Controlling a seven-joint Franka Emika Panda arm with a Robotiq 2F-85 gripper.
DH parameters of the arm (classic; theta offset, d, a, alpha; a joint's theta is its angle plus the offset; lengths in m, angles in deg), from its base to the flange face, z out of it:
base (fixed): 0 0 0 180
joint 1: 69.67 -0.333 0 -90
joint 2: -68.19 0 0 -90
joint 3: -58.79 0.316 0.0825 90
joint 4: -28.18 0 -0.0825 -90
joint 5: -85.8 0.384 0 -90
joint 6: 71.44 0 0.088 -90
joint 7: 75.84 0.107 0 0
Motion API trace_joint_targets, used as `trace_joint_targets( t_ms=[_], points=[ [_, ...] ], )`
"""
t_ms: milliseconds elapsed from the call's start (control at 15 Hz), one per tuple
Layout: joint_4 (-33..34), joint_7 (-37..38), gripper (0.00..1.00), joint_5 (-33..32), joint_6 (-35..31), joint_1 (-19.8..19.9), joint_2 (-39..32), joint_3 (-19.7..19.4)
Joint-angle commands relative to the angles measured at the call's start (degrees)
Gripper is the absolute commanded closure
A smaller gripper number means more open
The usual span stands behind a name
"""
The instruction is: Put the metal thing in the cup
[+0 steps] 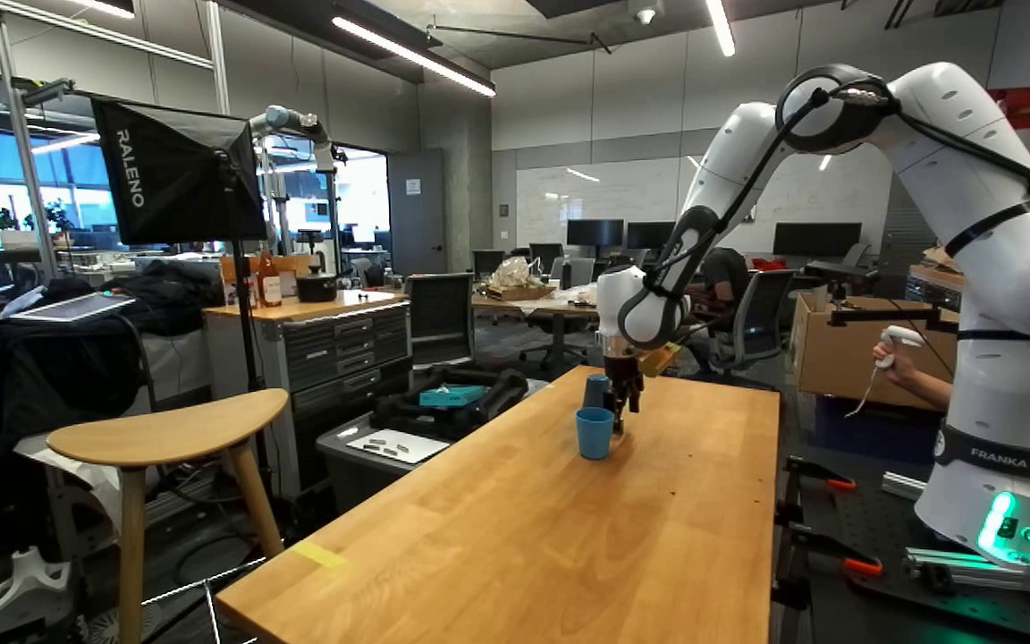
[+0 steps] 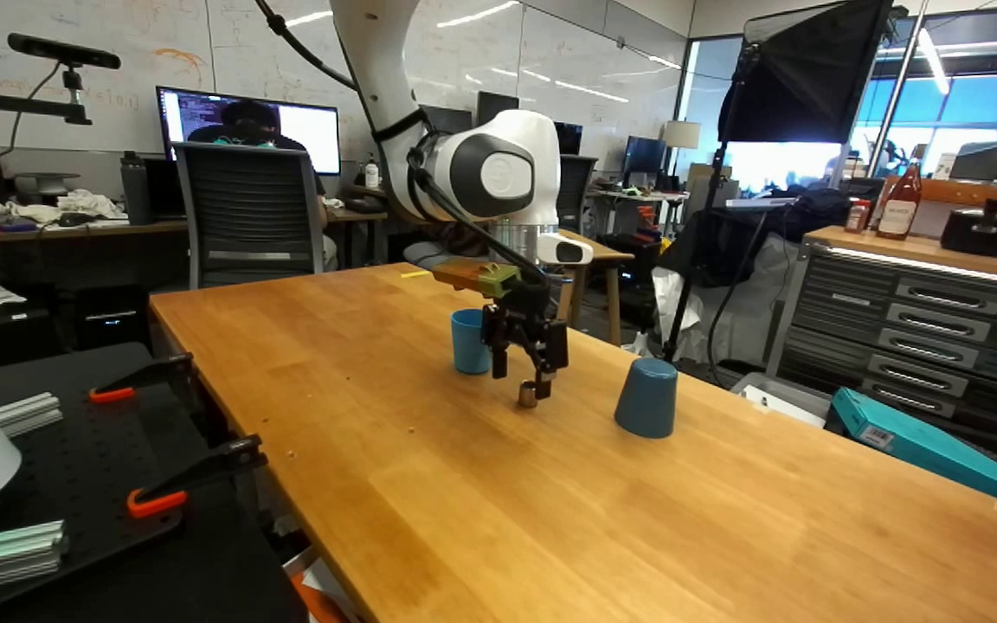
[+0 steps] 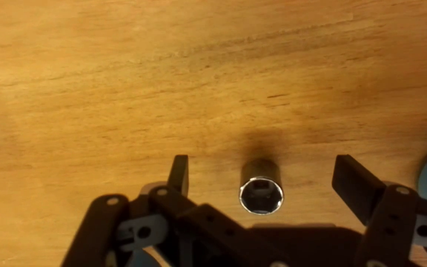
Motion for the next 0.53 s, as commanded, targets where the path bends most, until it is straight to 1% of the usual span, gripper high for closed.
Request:
trace_joint_targets(
  t_ms=[0,67,133,200,467],
  points=[
    [0.26,2.46,0.0,1.04,-2.83,-1.86,-1.42,-0.72],
    [0.23,3.09,0.0,0.82,-3.38,-2.32,-1.65,-0.95],
    [0.12,3.87,0.25,0.68,-4.2,-2.76,-1.89,-1.24],
    [0.1,4.55,0.27,0.34,-5.04,-3.28,-2.21,-1.64],
    [0.12,6.24,0.58,0.2,-7.73,-4.72,-3.41,-2.92]
  ],
)
